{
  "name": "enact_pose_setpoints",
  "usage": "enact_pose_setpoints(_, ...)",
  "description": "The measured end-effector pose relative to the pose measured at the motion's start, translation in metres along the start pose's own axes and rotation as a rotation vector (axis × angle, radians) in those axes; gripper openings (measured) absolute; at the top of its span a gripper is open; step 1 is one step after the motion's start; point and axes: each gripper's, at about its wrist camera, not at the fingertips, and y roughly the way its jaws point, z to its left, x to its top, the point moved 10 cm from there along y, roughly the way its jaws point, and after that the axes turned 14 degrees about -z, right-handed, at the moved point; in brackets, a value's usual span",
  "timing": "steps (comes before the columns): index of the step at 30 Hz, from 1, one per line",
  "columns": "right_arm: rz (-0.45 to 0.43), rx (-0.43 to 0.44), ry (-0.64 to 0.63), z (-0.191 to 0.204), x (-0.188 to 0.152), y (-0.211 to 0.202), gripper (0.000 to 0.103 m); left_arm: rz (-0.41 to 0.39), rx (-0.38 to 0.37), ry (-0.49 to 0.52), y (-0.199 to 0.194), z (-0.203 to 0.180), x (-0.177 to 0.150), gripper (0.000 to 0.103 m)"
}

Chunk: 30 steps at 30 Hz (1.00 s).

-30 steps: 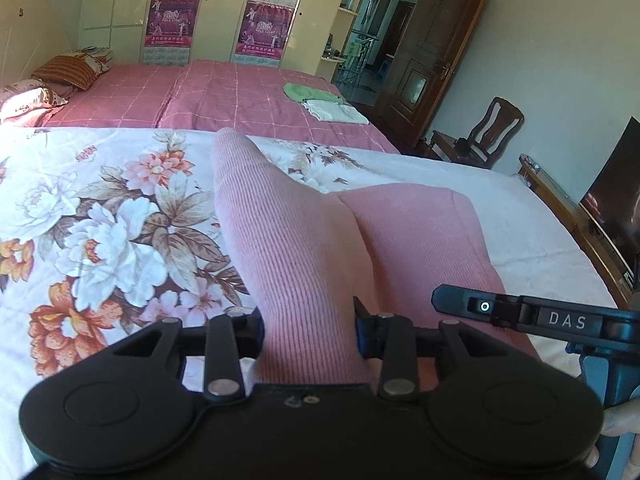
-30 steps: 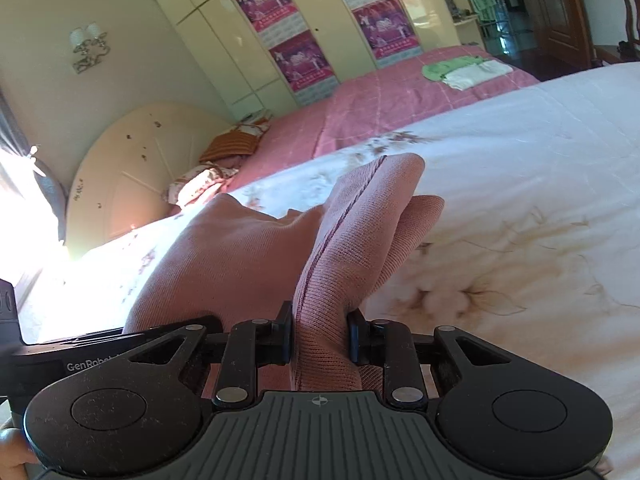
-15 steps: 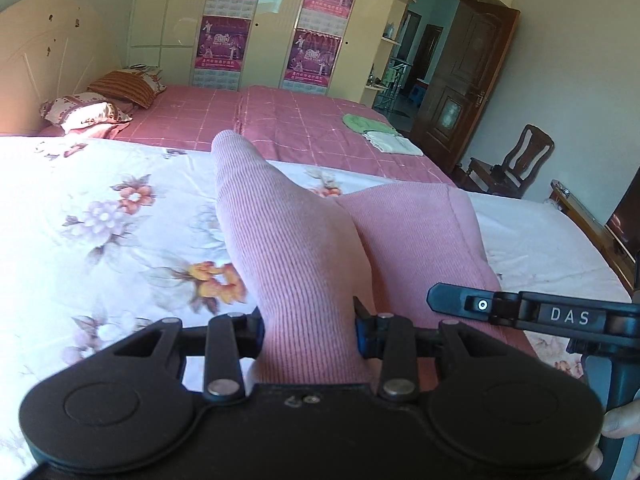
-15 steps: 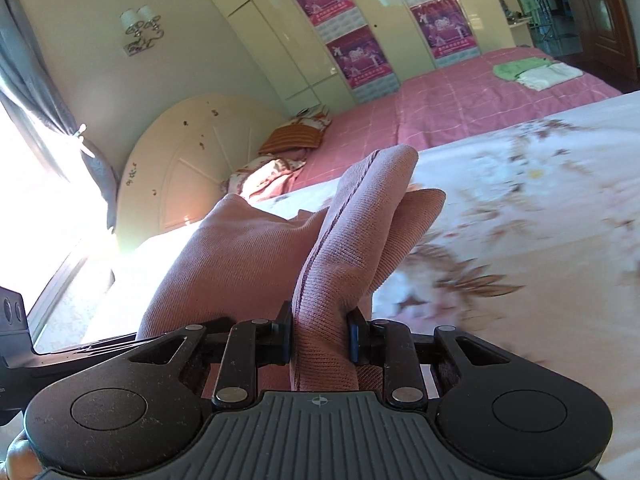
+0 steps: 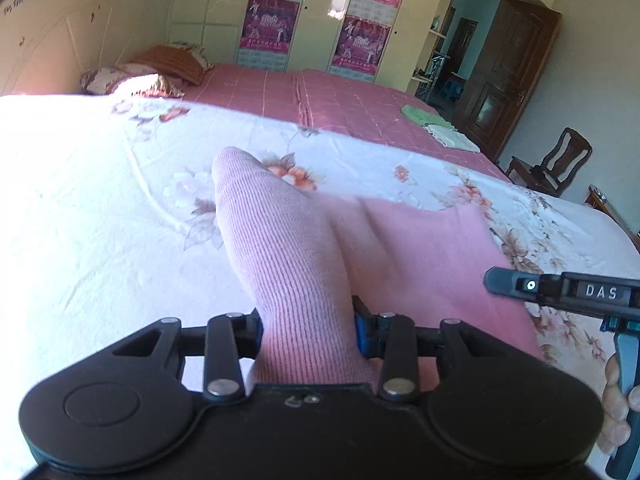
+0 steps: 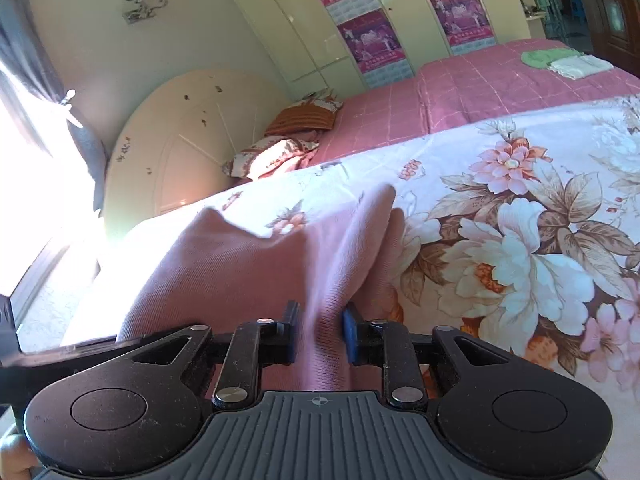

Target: Fold small clothes

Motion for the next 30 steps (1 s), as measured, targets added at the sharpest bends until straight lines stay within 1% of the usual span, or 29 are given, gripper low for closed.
enact_pose_setpoints(1,0.015,-0.016,-0.003,-0.006,-0.003,0.006,0.015,0.008,0.006,-0.010,0.003,0.009,-0.007,0.048)
enact_pose_setpoints(2,0.038,-0.025,0.001,-0.011,-0.008,0.012,0.015,0.000,0.011,-0.018,0.004,0.014,-0.011,0.054)
enact_pose_setpoints(3,0.050,-0.037,-0.002,-0.015,-0.011,0.014,0.015,-0.018,0.034,-0.013,0.003,0.021,-0.013,0.072)
enact_pose_setpoints(4,0.050,-0.052,-0.015,-0.018,-0.013,0.014,0.016,-0.029,0.059,-0.003,0.002,0.026,-0.013,0.084)
enact_pose_setpoints(5,0.050,-0.063,-0.031,-0.021,-0.014,0.014,0.016,-0.031,0.061,-0.005,0.001,0.029,-0.014,0.086)
enact_pose_setpoints(6,0.054,-0.071,-0.041,-0.022,-0.015,0.013,0.022,-0.025,0.054,-0.021,0.000,0.031,-0.015,0.086)
enact_pose_setpoints(7,0.047,-0.083,-0.049,-0.023,-0.014,0.012,0.032,-0.023,0.055,-0.033,-0.003,0.031,-0.014,0.085)
enact_pose_setpoints(8,0.036,-0.088,-0.061,-0.023,-0.011,0.010,0.036,-0.031,0.058,-0.033,-0.007,0.032,-0.011,0.084)
enact_pose_setpoints(9,0.031,-0.087,-0.068,-0.023,-0.008,0.009,0.038,-0.047,0.065,-0.028,-0.013,0.032,-0.007,0.080)
enact_pose_setpoints(10,0.036,-0.079,-0.061,-0.022,-0.006,0.009,0.038,-0.078,0.074,-0.021,-0.020,0.031,-0.002,0.077)
enact_pose_setpoints(12,0.047,-0.060,-0.034,-0.019,-0.003,0.009,0.039,-0.134,0.063,-0.008,-0.031,0.029,0.013,0.077)
enact_pose_setpoints(14,0.055,-0.091,-0.036,-0.022,-0.004,0.013,0.040,-0.167,0.055,0.020,-0.033,0.024,0.026,0.077)
enact_pose_setpoints(15,0.058,-0.100,-0.028,-0.023,-0.005,0.016,0.040,-0.165,0.050,0.031,-0.030,0.020,0.030,0.077)
enact_pose_setpoints(17,0.067,-0.090,-0.025,-0.020,-0.007,0.023,0.040,-0.143,0.037,0.029,-0.016,0.015,0.032,0.076)
enact_pose_setpoints(18,0.067,-0.089,-0.041,-0.016,-0.008,0.027,0.039,-0.130,0.034,0.023,-0.009,0.013,0.031,0.073)
enact_pose_setpoints(20,0.080,-0.080,-0.086,-0.009,-0.010,0.036,0.020,-0.113,0.054,0.027,0.007,0.013,0.026,0.073)
enact_pose_setpoints(21,0.080,-0.090,-0.115,-0.008,-0.011,0.039,0.013,-0.108,0.070,0.036,0.012,0.013,0.023,0.075)
enact_pose_setpoints(22,0.069,-0.115,-0.153,-0.009,-0.010,0.042,0.013,-0.102,0.091,0.046,0.017,0.015,0.019,0.079)
enact_pose_setpoints(24,0.065,-0.166,-0.217,-0.018,-0.011,0.048,0.013,-0.089,0.107,0.042,0.021,0.018,0.013,0.083)
enact_pose_setpoints(27,0.071,-0.152,-0.187,-0.022,-0.010,0.045,0.013,-0.092,0.109,0.044,0.013,0.018,0.015,0.081)
enact_pose_setpoints(30,0.062,-0.122,-0.121,-0.019,-0.002,0.024,0.014,-0.104,0.089,0.009,-0.008,0.017,0.018,0.078)
